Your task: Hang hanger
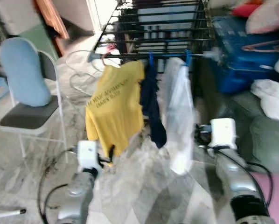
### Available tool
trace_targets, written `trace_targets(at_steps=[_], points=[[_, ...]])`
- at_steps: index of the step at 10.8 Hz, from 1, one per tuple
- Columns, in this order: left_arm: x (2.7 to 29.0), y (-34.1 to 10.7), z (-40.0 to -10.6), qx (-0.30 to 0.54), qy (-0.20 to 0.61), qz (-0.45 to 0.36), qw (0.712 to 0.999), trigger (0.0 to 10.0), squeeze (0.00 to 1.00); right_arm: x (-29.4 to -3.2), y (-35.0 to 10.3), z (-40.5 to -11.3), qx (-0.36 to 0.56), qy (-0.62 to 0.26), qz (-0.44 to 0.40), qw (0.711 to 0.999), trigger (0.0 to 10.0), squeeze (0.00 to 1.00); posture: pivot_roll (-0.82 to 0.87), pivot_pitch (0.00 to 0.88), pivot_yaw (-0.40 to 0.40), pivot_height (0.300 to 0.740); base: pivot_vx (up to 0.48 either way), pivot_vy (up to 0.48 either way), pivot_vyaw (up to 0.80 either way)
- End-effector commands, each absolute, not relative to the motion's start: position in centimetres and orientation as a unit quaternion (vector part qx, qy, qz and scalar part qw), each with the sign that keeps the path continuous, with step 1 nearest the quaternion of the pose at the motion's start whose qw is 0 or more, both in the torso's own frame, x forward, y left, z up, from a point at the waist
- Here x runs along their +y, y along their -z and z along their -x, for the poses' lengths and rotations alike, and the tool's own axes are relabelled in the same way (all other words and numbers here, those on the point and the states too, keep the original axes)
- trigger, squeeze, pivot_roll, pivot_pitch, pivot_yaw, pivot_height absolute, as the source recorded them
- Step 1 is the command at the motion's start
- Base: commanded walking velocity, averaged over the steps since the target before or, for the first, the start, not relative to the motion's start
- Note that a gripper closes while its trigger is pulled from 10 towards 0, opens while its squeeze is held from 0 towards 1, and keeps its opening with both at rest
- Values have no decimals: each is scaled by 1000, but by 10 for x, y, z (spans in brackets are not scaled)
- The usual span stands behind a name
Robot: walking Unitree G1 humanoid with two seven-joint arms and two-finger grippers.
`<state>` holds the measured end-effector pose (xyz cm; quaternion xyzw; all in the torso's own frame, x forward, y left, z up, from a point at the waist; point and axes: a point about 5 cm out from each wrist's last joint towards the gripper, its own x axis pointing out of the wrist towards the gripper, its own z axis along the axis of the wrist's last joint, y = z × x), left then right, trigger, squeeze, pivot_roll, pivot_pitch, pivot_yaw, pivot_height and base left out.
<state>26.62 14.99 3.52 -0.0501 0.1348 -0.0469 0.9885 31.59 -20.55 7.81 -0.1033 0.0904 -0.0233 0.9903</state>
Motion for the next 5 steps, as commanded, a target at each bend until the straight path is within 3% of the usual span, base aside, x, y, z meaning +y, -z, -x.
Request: trace_targets(at_steps=[1,4,5], points=[[152,-27,-262,149,38,48,987,10000,0,-202,-66,-310,110,11,106,988,10000,1000,-116,0,112,740,-386,0,0],[162,-5,-253,187,27,29,982,10000,0,-190,-41,-300,149,-7,104,983,10000,965,-118,0,108,740,-392,0,0],[168,9,-246,217,24,13,976,10000,0,-187,-26,-294,180,-9,88,980,10000,408,-119,0,109,740,0,0,0]])
